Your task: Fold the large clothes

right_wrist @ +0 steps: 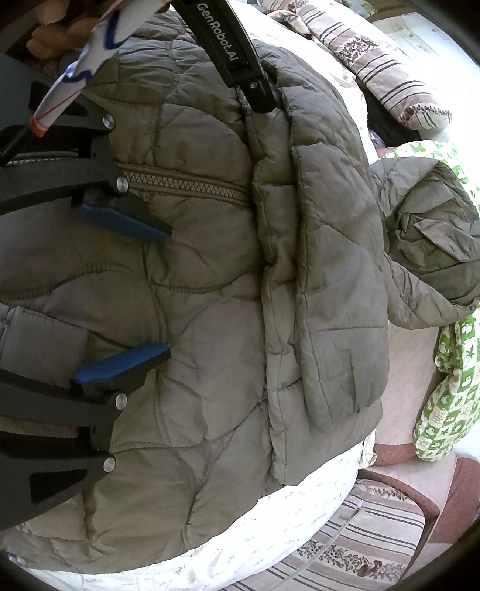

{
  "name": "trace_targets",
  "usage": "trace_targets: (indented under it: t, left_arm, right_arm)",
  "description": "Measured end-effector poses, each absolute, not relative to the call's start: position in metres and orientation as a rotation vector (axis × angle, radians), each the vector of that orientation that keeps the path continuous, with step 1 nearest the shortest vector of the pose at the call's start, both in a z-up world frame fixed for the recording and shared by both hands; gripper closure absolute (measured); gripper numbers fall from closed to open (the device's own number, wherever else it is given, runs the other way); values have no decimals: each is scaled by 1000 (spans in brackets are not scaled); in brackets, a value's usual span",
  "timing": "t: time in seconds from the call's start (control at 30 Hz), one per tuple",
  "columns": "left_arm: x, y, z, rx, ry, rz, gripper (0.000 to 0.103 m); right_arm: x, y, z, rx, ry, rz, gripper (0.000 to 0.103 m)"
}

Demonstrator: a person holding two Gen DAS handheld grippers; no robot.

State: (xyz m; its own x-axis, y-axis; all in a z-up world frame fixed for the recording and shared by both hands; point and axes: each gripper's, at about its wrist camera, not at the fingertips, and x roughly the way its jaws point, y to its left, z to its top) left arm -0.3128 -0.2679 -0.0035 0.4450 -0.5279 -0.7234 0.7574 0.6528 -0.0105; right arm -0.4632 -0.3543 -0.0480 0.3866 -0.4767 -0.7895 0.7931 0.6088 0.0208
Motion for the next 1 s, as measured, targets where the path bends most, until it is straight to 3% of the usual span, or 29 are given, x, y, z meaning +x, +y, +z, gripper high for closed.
trace_targets:
  t: [1.0]
  left_arm:
    - [-281,-245,16,214,794,-775,27]
  right_arm:
    - [-459,-353,-50,421,844,-834,30]
